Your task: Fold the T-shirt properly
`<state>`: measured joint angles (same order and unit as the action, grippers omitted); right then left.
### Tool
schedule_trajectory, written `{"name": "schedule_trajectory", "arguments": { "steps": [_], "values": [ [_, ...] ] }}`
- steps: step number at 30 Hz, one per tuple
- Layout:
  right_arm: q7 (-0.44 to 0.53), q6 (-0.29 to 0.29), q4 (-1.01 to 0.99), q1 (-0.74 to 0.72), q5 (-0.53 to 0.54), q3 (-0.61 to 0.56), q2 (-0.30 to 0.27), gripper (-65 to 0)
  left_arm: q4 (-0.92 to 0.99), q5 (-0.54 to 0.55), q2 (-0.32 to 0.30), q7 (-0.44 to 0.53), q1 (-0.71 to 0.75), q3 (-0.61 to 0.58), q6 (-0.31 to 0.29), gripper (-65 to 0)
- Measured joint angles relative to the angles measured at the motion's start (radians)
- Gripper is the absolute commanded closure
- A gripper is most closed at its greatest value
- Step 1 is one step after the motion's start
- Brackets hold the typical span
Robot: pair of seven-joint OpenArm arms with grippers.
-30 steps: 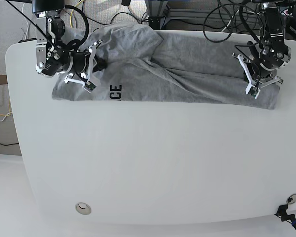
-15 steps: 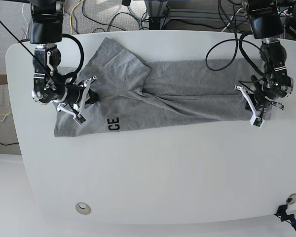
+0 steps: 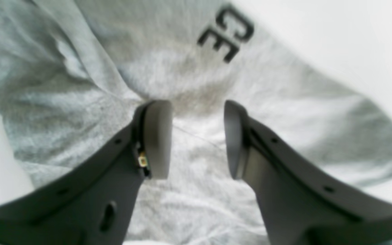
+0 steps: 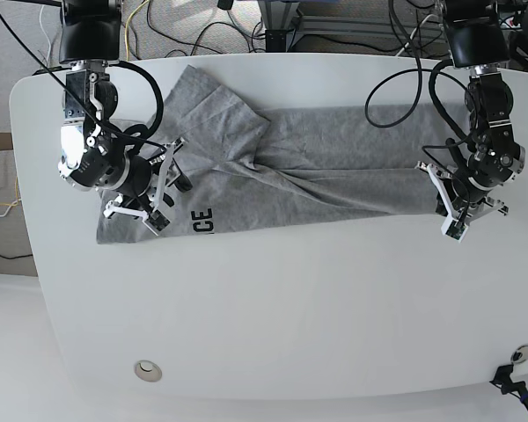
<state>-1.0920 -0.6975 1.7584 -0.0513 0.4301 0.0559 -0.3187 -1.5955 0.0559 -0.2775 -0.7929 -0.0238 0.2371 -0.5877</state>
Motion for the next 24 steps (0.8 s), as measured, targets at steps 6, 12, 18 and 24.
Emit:
{"name": "schedule_trajectory", "arguments": {
  "steps": [6,12,18,24],
  "values": [
    [-0.103,-0.002,0.196,0.158,-0.006,0.271,0.106,-30.8,-0.04,0.0,-0.023,0.0,0.033,0.001,0.0,0.0],
    [-0.112,-0.002,0.21,0.339,-0.001,0.486,0.215,-30.8,-0.037,0.0,-0.02,0.0,0.046,0.0,0.0,0.0],
    [-0.113,0.002,0.211,0.47,-0.009,0.519,0.283,-31.1,-0.035,0.001,-0.016,0.0,0.045,-0.006,0.0,0.0],
    [-0.109,0.001,0.21,0.499,-0.005,0.508,0.348,-31.2,-0.035,0.0,-0.016,0.0,0.046,-0.006,0.0,0.0]
  ]
}}
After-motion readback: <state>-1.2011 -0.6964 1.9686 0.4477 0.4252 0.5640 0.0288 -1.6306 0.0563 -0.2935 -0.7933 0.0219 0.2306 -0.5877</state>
